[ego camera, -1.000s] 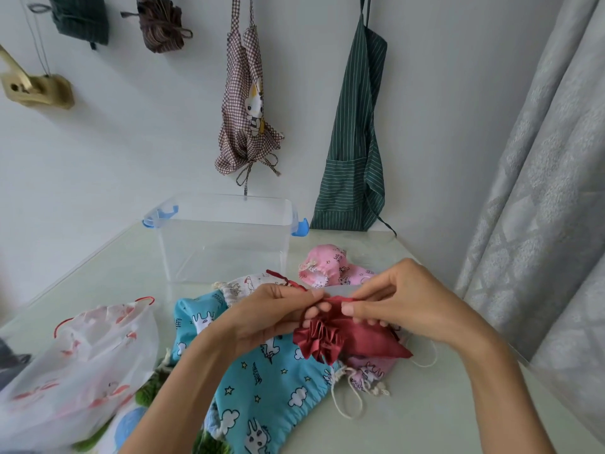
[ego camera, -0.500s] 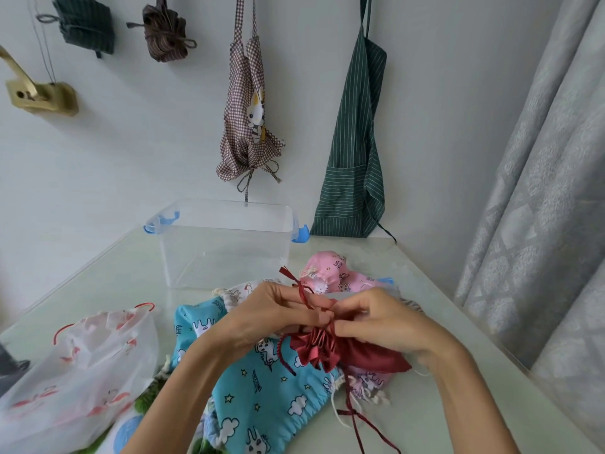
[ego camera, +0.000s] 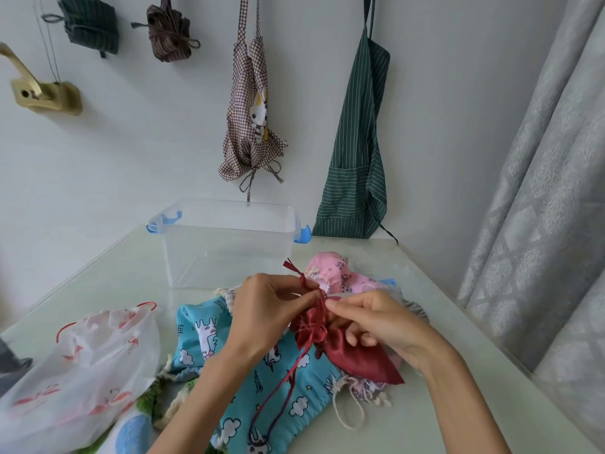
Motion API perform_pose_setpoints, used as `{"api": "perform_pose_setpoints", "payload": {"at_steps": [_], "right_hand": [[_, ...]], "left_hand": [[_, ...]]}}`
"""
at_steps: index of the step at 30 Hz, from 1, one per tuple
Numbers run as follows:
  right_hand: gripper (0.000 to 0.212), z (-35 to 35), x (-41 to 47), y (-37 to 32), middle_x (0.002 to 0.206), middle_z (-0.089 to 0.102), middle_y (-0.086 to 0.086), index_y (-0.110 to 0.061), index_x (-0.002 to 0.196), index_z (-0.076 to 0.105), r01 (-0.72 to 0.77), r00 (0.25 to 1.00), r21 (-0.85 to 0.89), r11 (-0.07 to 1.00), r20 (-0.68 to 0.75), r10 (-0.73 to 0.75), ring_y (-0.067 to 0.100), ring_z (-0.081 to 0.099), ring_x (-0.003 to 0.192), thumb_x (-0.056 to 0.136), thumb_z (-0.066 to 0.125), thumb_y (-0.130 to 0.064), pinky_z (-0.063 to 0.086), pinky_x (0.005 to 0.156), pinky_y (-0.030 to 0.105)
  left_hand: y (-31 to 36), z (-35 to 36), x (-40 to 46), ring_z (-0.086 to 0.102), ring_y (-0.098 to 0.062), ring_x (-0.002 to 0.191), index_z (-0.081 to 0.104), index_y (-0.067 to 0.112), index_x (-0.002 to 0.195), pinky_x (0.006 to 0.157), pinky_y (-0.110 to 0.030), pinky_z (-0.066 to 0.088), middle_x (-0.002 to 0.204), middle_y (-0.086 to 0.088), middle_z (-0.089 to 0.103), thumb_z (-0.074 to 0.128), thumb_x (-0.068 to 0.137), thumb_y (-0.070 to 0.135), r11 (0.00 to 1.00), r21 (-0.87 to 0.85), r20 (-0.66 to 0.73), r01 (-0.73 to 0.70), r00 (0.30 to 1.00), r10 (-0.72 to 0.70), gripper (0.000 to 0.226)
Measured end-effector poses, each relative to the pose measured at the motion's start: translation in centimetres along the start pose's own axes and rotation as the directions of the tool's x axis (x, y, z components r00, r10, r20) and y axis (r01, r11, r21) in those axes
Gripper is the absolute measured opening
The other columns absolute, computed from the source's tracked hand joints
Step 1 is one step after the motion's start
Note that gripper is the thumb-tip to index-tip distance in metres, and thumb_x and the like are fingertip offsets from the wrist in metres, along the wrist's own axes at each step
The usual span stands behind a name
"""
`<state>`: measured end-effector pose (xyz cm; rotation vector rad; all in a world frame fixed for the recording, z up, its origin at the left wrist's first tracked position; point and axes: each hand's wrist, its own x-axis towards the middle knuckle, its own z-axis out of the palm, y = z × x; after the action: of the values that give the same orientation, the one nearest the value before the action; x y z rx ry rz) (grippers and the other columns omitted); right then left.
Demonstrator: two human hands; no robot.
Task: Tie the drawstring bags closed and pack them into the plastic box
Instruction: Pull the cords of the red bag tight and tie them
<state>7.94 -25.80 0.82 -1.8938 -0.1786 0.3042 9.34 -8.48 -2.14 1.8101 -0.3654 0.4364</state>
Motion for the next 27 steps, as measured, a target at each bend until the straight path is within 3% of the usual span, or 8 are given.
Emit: {"api": "perform_pose_setpoints", "payload": {"at_steps": [6, 10, 13, 17, 21, 24, 26, 27], "right_hand": [[0.013, 0.1, 1.1, 1.3, 0.062, 0.059, -0.004, -0.014, 0.093, 0.072, -0.025, 0.999, 0.177, 0.984, 0.039, 0.018, 0.002, 0.039, 0.043, 0.082, 0.070, -0.022, 0.025, 0.038, 0.012], [0.004, 0.2, 1.7, 1.4, 0.056, 0.057, -0.004, -0.013, 0.080, 0.073, 0.021, 0.990, 0.210, 0.978, -0.138, 0.008, 0.001, 0.038, 0.038, 0.081, 0.069, -0.013, 0.024, 0.036, 0.012], [0.011, 0.5, 1.7, 1.1, 0.049, 0.055, -0.008, -0.021, 0.065, 0.067, 0.124, 0.932, -0.064, 0.990, -0.335, -0.139, -0.001, 0.044, 0.040, 0.075, 0.066, -0.023, 0.034, 0.044, 0.010], [0.017, 1.4, 1.5, 1.4, 0.042, 0.055, -0.015, -0.022, 0.065, 0.059, 0.119, 0.840, -0.484, 0.867, -0.416, -0.348, 0.001, 0.045, 0.038, 0.064, 0.068, -0.036, 0.034, 0.047, 0.019], [0.021, 1.3, 1.7, 1.7, 0.051, 0.047, -0.012, -0.024, 0.068, 0.052, -0.023, 0.615, -0.755, 0.656, -0.528, -0.586, 0.004, 0.040, 0.044, 0.070, 0.072, -0.021, 0.021, 0.042, 0.019], [0.017, 0.3, 1.8, 2.1, 0.065, 0.062, -0.010, -0.022, 0.076, 0.054, 0.011, 0.613, -0.540, 0.842, -0.661, -0.432, 0.006, 0.055, 0.052, 0.077, 0.070, -0.014, 0.029, 0.041, 0.017], [0.011, -0.6, 1.9, 1.9, 0.075, 0.069, -0.005, -0.018, 0.084, 0.062, 0.202, 0.810, -0.009, 0.979, -0.561, -0.172, 0.005, 0.056, 0.046, 0.083, 0.068, -0.009, 0.035, 0.039, 0.012], [0.010, -1.1, 1.7, 1.7, 0.073, 0.069, -0.003, -0.014, 0.088, 0.064, 0.199, 0.896, 0.261, 0.945, -0.439, -0.067, 0.004, 0.052, 0.041, 0.084, 0.065, -0.005, 0.034, 0.037, 0.011]], "left_hand": [[-0.1, -0.1, -0.1, 0.072, -0.011, 0.066, 0.078, 0.026, 0.082, 0.070, -0.043, 0.059, 0.069, 0.005, 0.075, 0.078, 0.075, 0.022, 1.000, -0.009, 0.054, 0.003, 0.999, -0.002, 0.008], [-0.4, -0.3, 0.2, 0.073, -0.013, 0.071, 0.077, 0.026, 0.082, 0.073, -0.036, 0.060, 0.075, 0.001, 0.076, 0.077, 0.075, 0.016, 0.996, -0.083, 0.101, 0.041, 0.994, -0.033, 0.012], [-0.4, -0.1, 0.3, 0.072, -0.011, 0.079, 0.077, 0.018, 0.090, 0.070, -0.024, 0.058, 0.082, 0.000, 0.076, 0.070, 0.081, 0.016, 0.985, -0.164, 0.219, 0.051, 0.976, -0.014, 0.011], [-0.5, -0.1, 0.3, 0.070, -0.005, 0.071, 0.075, 0.014, 0.091, 0.064, -0.011, 0.051, 0.079, -0.001, 0.076, 0.063, 0.087, 0.011, 0.951, -0.287, 0.266, 0.117, 0.963, -0.038, 0.012], [-1.0, -0.3, 0.4, 0.070, -0.009, 0.074, 0.074, 0.007, 0.088, 0.066, -0.012, 0.051, 0.081, -0.005, 0.076, 0.063, 0.088, 0.015, 0.955, -0.264, 0.325, 0.138, 0.945, -0.047, 0.014], [-1.1, -0.5, 0.6, 0.070, -0.006, 0.072, 0.074, 0.011, 0.086, 0.064, -0.011, 0.050, 0.075, 0.000, 0.075, 0.064, 0.086, 0.017, 0.964, -0.235, 0.323, 0.120, 0.946, -0.039, 0.012], [-1.4, -0.5, 0.8, 0.071, -0.008, 0.076, 0.075, 0.008, 0.088, 0.068, -0.012, 0.051, 0.080, -0.002, 0.076, 0.065, 0.085, 0.018, 0.973, -0.209, 0.308, 0.098, 0.951, -0.030, 0.014], [-1.6, -0.5, 0.8, 0.072, -0.010, 0.078, 0.075, 0.007, 0.089, 0.069, -0.014, 0.053, 0.082, -0.004, 0.076, 0.065, 0.084, 0.020, 0.979, -0.187, 0.303, 0.086, 0.953, -0.025, 0.016]]}}
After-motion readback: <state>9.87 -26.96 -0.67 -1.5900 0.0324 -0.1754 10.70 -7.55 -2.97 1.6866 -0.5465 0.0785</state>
